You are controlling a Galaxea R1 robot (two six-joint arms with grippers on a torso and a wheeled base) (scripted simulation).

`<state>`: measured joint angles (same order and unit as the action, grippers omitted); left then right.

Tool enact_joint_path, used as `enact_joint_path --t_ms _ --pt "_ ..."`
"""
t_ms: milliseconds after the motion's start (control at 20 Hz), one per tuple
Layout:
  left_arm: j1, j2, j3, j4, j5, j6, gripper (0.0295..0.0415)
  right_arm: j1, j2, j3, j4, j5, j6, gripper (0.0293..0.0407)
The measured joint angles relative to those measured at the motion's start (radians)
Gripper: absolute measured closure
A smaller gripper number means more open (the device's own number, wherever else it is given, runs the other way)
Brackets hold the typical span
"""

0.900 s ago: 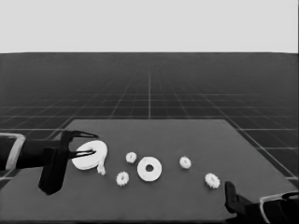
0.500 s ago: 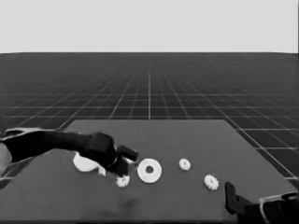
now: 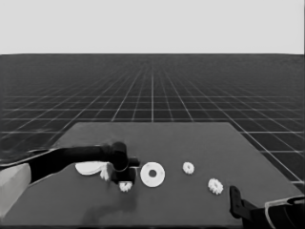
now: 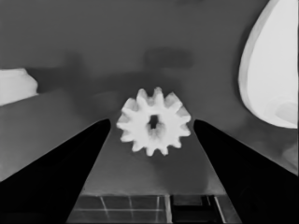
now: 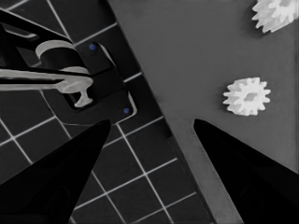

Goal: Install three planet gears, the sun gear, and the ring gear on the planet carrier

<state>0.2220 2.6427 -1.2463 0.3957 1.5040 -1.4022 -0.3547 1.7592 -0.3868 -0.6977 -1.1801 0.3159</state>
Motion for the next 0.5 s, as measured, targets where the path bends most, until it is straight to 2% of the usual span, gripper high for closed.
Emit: enact_joint_path --t_ms 300,400,500 --pt "0.022 0.007 -0.026 0.020 -0.013 0.013 0.0326 0.000 0.000 0.000 0.000 0.000 0.000 0.0315" --pt "0.022 0.007 -0.027 0.020 -0.013 0.014 0.0397 0.000 0.000 0.000 0.000 0.000 0.000 0.0315" --pt "0.022 0.008 -0.027 0.021 -0.013 0.014 0.0398 0.000 0.000 0.000 0.000 0.000 0.000 0.0315"
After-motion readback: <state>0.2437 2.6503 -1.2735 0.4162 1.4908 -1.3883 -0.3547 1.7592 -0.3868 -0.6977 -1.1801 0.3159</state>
